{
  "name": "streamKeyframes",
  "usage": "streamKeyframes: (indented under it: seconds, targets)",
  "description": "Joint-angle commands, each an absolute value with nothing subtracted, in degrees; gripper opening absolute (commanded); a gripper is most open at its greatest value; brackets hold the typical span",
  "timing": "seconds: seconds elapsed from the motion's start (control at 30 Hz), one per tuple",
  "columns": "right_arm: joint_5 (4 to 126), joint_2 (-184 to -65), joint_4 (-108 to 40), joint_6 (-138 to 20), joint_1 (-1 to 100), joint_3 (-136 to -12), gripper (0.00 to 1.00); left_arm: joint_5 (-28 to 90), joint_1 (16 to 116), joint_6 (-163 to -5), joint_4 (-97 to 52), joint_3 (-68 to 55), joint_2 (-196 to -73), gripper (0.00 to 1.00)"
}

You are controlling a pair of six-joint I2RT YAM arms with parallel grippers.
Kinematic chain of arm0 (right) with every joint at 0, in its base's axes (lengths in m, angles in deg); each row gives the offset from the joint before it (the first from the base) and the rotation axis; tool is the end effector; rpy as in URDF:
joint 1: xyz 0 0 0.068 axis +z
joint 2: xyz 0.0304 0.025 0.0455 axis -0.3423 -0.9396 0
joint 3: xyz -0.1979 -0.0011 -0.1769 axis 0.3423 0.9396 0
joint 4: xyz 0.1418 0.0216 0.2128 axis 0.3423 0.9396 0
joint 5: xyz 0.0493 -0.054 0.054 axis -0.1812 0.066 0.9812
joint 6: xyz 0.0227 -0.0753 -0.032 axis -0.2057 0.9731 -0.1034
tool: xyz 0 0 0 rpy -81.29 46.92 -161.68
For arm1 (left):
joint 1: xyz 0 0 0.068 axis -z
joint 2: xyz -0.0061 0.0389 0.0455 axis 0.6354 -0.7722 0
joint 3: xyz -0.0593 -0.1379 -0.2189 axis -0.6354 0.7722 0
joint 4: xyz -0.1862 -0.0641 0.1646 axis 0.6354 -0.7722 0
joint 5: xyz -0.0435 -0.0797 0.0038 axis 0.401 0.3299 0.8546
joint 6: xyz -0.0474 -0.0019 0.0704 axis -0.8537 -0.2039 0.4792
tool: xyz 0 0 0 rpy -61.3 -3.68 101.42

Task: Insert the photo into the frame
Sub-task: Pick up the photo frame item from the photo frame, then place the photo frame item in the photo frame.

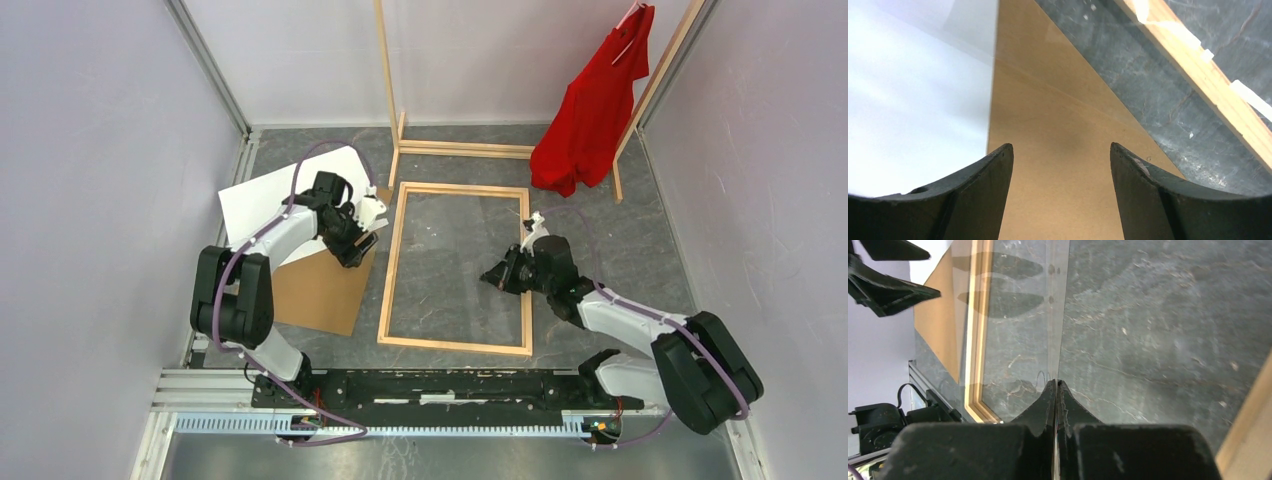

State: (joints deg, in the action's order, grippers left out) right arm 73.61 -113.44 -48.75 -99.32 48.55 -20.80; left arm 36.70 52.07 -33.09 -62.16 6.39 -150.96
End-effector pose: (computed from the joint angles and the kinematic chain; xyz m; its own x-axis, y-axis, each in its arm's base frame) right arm 0.2192 0.1428 0.1397 -0.8097 0.3618 -0.4621 -0.1024 0.6882 0.7182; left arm 0.3006 -0.0859 0.1506 -0.5259 0.7507 -0.3998 0.8103 0.5851 0.0326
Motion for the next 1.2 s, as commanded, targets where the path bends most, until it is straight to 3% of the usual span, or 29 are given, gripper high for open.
streamKeyframes:
  seconds: [0.0,0.47,1.17]
  targets:
    - [71.27,-108.58,-52.52,-100.19,47.07,-14.87,0.02,38.0,51.84,-37.6,-63.22,1.48,-151.88,0.78]
    - [70.88,-103.3,-65.7,-106.1,44.81,-6.33,0.0,39.34,51.9,-40.71,-64.42,-3.17,-155.88,0.77]
    - [71.08,-101.06,-63.27,-105.32,42.11,-6.59,0.0,39.52,52.1,-40.8,-63.72,-2.16,-156.14,0.76]
